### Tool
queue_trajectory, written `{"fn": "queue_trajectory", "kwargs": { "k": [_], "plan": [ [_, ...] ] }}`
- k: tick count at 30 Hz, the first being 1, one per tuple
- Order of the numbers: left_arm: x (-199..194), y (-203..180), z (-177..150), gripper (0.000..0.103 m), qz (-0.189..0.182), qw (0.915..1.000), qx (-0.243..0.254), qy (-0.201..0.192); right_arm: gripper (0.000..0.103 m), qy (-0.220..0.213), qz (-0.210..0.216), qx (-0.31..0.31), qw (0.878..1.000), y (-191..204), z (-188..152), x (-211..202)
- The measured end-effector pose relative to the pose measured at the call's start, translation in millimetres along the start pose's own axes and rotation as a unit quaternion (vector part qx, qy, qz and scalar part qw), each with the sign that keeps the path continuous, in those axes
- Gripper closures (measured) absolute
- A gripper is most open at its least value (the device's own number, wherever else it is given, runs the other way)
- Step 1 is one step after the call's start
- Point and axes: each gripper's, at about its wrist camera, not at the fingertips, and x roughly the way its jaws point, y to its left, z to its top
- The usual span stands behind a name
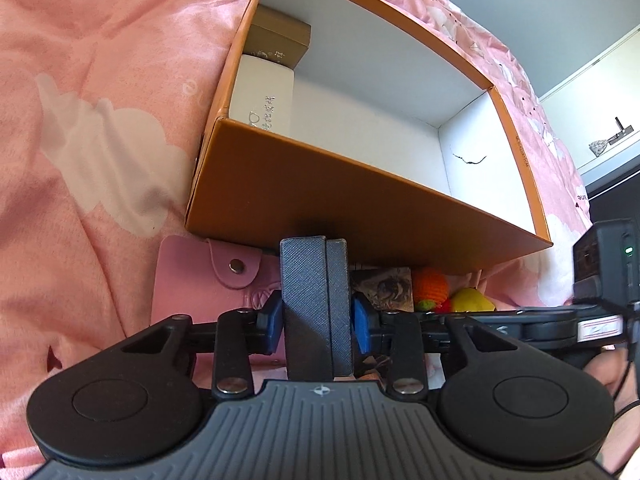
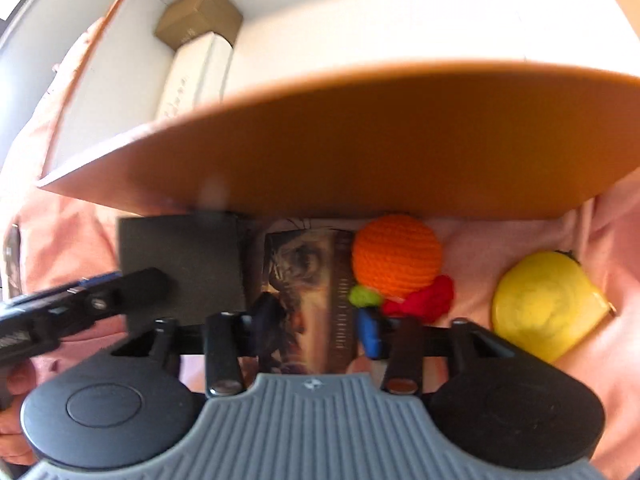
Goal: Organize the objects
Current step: 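Grasp the brown PHOTO CARD pack with the right tool and lift it, then carry the card holder with the left tool while the right tool carries the photo card pack over the shoebox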
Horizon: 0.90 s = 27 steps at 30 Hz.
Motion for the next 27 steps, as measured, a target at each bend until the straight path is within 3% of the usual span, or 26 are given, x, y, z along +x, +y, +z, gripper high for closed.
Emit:
{"fn": "queue_trajectory", "kwargs": {
  "k": [3, 6, 16, 21, 27],
  "plan": [
    [1, -1, -1, 0.063, 0.002, 1.0, 0.005, 0.0, 0.077, -0.015, 0.021, -0.005, 1.0, 5, 0, -13],
    [-4, -1, -2, 0.063, -0.003, 1.0, 0.002, -0.008, 0.079, -0.03, 0.011, -0.026, 0.999, 18, -3, -22],
    [-64, -13, -6, 0.064, -0.031, 0.9968, 0.016, -0.072, 0.079, -0.093, -0.01, -0.107, 0.99, 52, -27, -86],
    [-93, -31, 0, 0.064, -0.061, 0.9921, 0.034, -0.103, 0.079, -0.131, -0.002, -0.121, 0.984, 61, -42, -132],
    [-115, -50, 23, 0.064, -0.083, 0.9829, 0.058, -0.153, 0.079, -0.188, -0.004, -0.137, 0.973, 72, -35, -175]
  ]
}}
